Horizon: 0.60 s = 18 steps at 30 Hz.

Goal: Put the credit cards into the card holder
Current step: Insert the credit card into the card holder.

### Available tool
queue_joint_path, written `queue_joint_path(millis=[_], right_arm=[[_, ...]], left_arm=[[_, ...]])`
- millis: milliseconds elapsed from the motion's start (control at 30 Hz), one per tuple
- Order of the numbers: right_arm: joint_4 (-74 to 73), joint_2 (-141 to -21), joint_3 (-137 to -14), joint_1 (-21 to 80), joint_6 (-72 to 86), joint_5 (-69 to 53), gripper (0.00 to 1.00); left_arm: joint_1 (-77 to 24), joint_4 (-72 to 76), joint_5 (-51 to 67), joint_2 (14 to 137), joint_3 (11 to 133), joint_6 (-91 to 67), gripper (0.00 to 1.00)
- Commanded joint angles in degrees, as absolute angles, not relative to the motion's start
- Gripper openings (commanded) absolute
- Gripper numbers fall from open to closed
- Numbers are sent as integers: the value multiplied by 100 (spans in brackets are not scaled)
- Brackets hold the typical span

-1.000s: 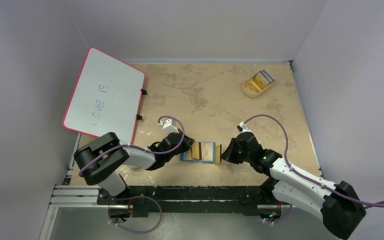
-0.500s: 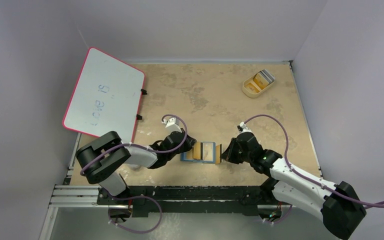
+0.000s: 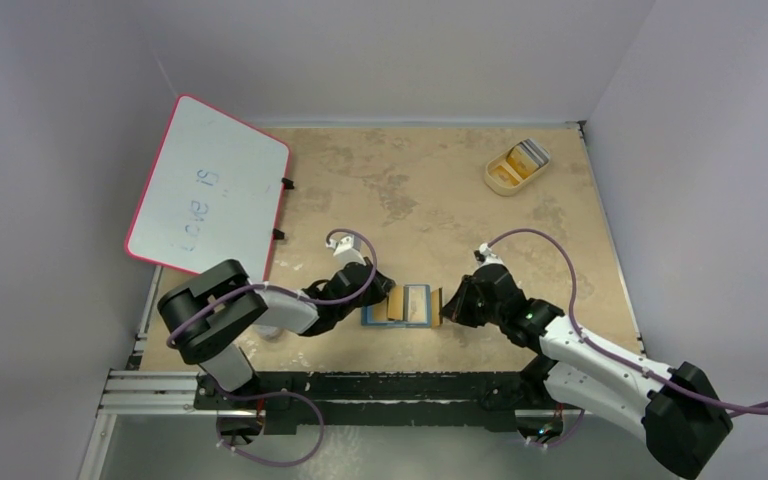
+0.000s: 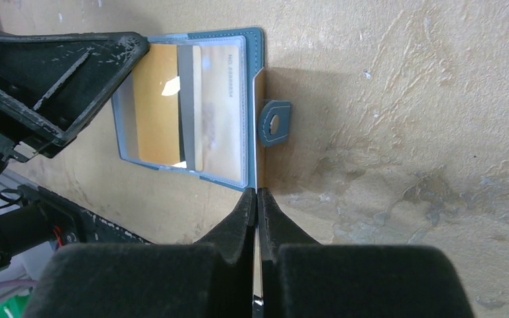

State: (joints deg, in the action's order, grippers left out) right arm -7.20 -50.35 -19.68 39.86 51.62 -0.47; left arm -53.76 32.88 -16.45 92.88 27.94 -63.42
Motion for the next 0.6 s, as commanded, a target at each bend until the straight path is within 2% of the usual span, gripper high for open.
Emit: queue_joint_path(millis=[0, 300, 367, 433, 500, 567], right_arm=[[-413, -5110, -1925, 4025, 5256, 47, 0], [-178, -5148, -1803, 4025, 5429, 104, 0], [-203, -5127, -1820, 4025, 5432, 121, 0], [-315, -5104, -1882, 4025, 5391, 171, 0], [-383, -5051, -1916, 4025, 5329, 183, 0], [-398, -5007, -1927, 4025, 5280, 164, 0]], left_arm=[[-5445, 3573, -1490, 9637, 2859, -6801, 0], [-5551, 3608, -1842, 9613, 2961, -6994, 0], [-5544, 3212, -1874, 9397, 3075, -6896, 14], [-5539, 2580, -2033, 9124, 3241, -6779, 32], [-5532, 1976, -2138, 8895, 3460, -6640, 40], [-5536, 1429, -2206, 8678, 3595, -6552, 43]])
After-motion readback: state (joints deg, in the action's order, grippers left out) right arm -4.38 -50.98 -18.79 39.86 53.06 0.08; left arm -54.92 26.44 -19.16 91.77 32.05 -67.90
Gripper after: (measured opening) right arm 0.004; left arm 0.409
